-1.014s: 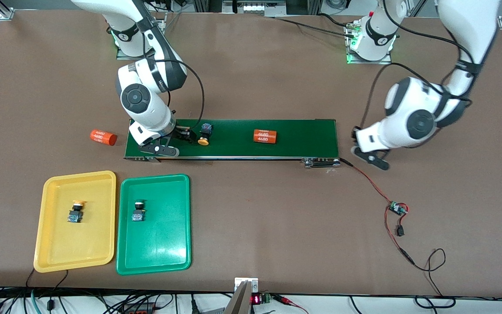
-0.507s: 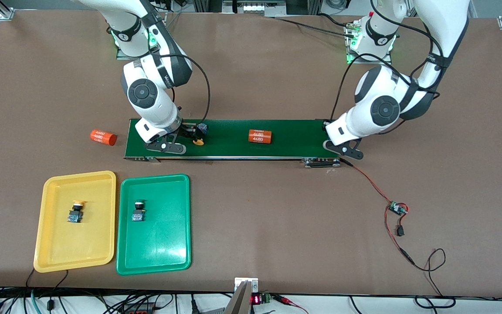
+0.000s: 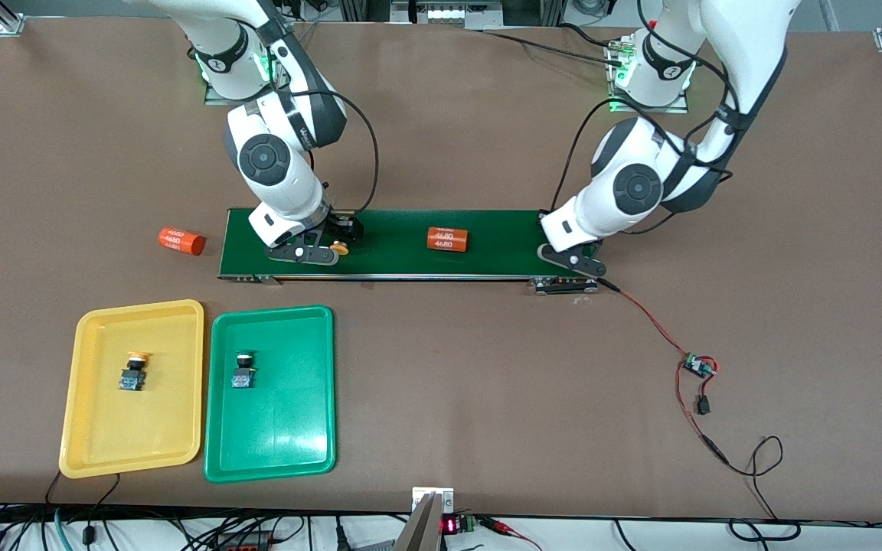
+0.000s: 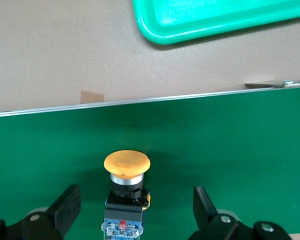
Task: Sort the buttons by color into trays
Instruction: 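Place the button on the belt while the right gripper grasps a yellow-cap button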
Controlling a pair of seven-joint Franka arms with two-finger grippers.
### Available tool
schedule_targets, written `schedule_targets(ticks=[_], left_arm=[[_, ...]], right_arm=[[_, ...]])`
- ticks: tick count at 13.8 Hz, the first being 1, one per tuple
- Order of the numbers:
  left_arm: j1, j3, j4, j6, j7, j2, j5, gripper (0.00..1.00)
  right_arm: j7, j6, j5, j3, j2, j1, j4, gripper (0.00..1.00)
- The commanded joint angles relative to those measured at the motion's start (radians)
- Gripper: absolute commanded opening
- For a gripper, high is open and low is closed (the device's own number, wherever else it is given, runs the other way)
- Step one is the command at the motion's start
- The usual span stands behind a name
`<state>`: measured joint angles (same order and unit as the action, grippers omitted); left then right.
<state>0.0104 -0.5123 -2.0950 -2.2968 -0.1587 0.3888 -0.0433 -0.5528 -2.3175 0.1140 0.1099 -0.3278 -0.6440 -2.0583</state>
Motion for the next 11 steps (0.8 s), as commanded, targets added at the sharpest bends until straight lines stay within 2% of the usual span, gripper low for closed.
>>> schedule_targets(ticks=[1,2,3,4,5,6,8,11], left_arm=[[-0.02,0.014,0.007,-0.027,-0.001,0.021,-0.009,0.31],[-0.021,0.014,0.007,-0.029,0.007,0.022,-0.007,0.91],[-0.02,0.014,0.015,-0.027,0.013,0.013,-0.007,1.0],[-0.02,0.02,0.048,-0.021,0.011,0.001,-0.007,1.0],[-0.018,0.026,0.076,-0.021,0.011,-0.019,-0.007,1.0],[-0.018,0.047,0.108,-0.02,0.008,-0.045,-0.007,1.0],[-0.018,0.107,0.159,0.02,0.005,-0.082,-0.007,1.0],[-0.009,0.234,0.21,0.081,0.007,-0.132,-0.007,1.0]], right_arm=[[-0.001,0.0,0.012,0.01,-0.03,-0.013,-0.002,1.0],[0.001,0.001,0.012,0.01,-0.033,-0.013,-0.002,1.0],[0.01,0.001,0.007,0.01,-0.033,-0.011,-0.005,0.81],[0.026,0.01,0.009,0.01,-0.03,-0.011,-0.002,0.49],[0.028,0.022,0.009,0.011,-0.024,-0.008,0.001,0.33],[0.039,0.029,0.009,0.016,-0.016,-0.003,0.004,0.3],[0.04,0.055,0.009,0.019,-0.008,0.0,0.018,0.14],[0.063,0.194,-0.008,0.02,-0.01,0.038,0.139,0.12]])
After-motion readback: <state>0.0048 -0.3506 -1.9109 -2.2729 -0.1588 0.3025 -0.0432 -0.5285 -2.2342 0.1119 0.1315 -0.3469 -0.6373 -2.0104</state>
